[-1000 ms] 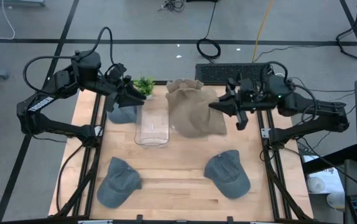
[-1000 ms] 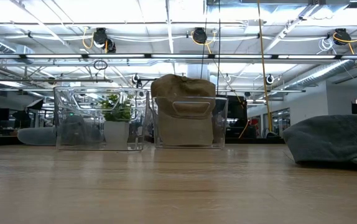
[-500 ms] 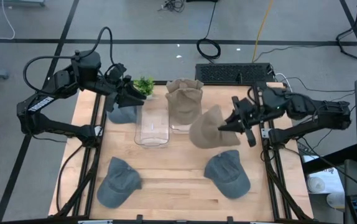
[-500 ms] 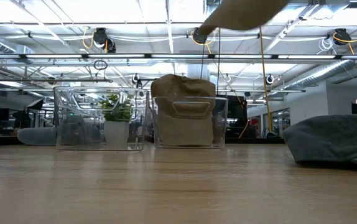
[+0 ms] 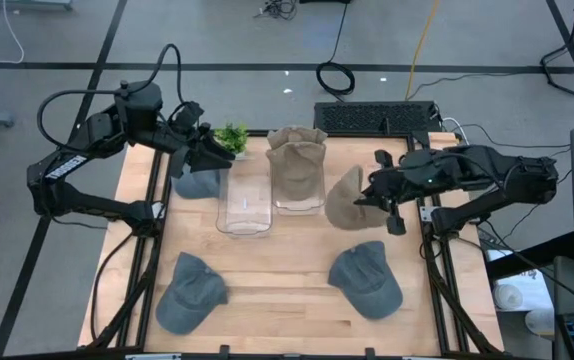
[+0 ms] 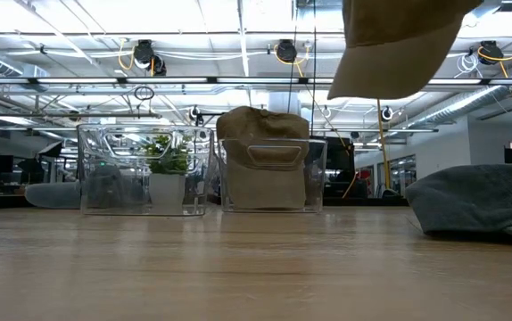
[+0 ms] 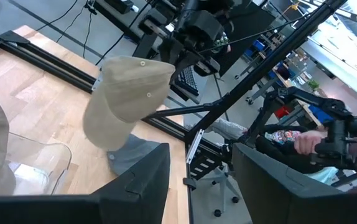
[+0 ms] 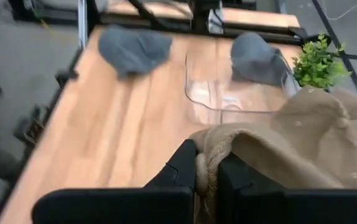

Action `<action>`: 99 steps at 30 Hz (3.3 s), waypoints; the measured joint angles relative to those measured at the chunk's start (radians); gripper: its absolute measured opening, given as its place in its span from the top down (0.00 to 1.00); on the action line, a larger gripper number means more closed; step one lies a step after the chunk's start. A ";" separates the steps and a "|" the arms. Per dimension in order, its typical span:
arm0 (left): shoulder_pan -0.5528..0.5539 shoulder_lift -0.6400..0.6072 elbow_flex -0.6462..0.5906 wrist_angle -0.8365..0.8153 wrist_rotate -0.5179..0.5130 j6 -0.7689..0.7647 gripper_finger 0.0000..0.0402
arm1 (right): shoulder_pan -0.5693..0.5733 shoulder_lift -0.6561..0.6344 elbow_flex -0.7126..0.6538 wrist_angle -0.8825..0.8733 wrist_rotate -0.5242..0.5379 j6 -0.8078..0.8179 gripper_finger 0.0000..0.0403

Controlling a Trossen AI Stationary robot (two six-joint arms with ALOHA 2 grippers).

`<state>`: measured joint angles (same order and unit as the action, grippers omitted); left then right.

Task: Pick & Place hat
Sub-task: Put the brown cap into the right transparent bin

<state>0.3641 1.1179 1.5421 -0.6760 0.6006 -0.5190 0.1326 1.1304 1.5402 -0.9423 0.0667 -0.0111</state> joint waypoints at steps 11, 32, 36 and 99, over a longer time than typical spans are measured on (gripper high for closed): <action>0.000 0.000 0.000 0.001 0.000 -0.001 0.53 | -0.002 0.212 0.304 -0.291 0.131 -0.202 0.98; 0.000 0.000 0.000 0.000 0.003 -0.003 0.56 | -0.002 0.374 0.509 -0.298 0.402 -0.441 0.98; 0.000 0.000 0.000 0.000 0.003 -0.010 0.56 | -0.010 0.374 0.509 -0.174 0.408 -0.522 0.98; 0.000 0.000 0.000 -0.002 0.036 0.019 0.55 | -0.436 0.522 0.087 0.311 0.101 -0.588 0.98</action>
<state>0.3641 1.1179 1.5421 -0.6777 0.6369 -0.4995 -0.3038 1.6520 1.6276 -0.6314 0.1673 -0.5992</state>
